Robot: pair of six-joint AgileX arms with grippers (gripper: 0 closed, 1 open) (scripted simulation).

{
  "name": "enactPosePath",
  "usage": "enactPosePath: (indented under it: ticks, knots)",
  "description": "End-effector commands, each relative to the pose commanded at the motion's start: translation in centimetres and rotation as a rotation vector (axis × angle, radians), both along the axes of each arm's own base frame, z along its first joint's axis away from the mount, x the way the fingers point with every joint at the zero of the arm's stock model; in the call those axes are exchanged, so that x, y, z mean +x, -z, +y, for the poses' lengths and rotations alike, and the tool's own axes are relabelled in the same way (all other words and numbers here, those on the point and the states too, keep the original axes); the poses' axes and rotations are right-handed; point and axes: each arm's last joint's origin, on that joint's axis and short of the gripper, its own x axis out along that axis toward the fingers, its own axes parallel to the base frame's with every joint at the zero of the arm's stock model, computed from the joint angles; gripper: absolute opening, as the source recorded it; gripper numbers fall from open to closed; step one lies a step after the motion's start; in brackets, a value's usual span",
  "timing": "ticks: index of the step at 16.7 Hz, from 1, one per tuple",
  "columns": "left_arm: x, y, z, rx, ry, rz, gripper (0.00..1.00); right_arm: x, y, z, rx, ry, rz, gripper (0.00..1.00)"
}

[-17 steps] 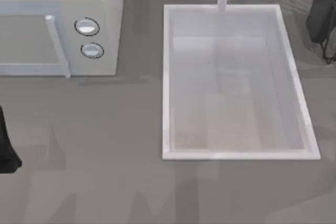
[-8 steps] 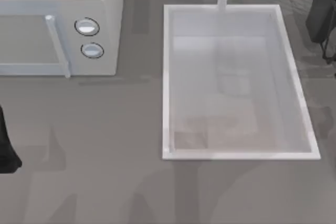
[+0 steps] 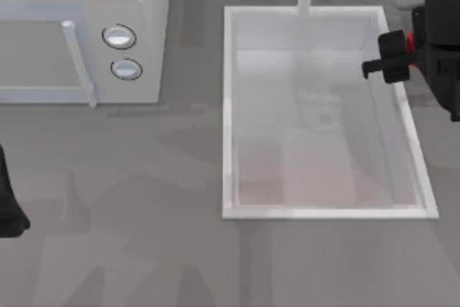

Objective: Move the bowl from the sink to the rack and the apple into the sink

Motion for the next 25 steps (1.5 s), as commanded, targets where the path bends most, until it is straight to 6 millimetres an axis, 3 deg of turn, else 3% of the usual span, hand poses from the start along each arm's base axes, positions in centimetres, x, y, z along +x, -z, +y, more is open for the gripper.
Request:
enactPosePath:
  ticks: [4,8,12,18,21,25]
  knots:
    - [0.0,0.0,0.0,0.000,0.000,0.000,1.00,-2.4,-0.6,4.3,0.103,-0.043,-0.252,0.00]
    - [0.0,0.0,0.0,0.000,0.000,0.000,1.00,-5.0,-1.4,6.8,0.228,-0.070,-0.433,0.00]
    - [0.0,0.0,0.0,0.000,0.000,0.000,1.00,-6.3,-2.0,7.5,0.293,-0.080,-0.505,0.00]
    - [0.0,0.0,0.0,0.000,0.000,0.000,1.00,-6.1,-1.9,7.4,0.292,-0.076,-0.502,0.00]
    - [0.0,0.0,0.0,0.000,0.000,0.000,1.00,-5.7,-0.3,7.8,0.286,-0.074,-0.496,0.00]
    - [0.0,0.0,0.0,0.000,0.000,0.000,1.00,-5.1,4.0,8.4,0.291,-0.074,-0.504,0.00]
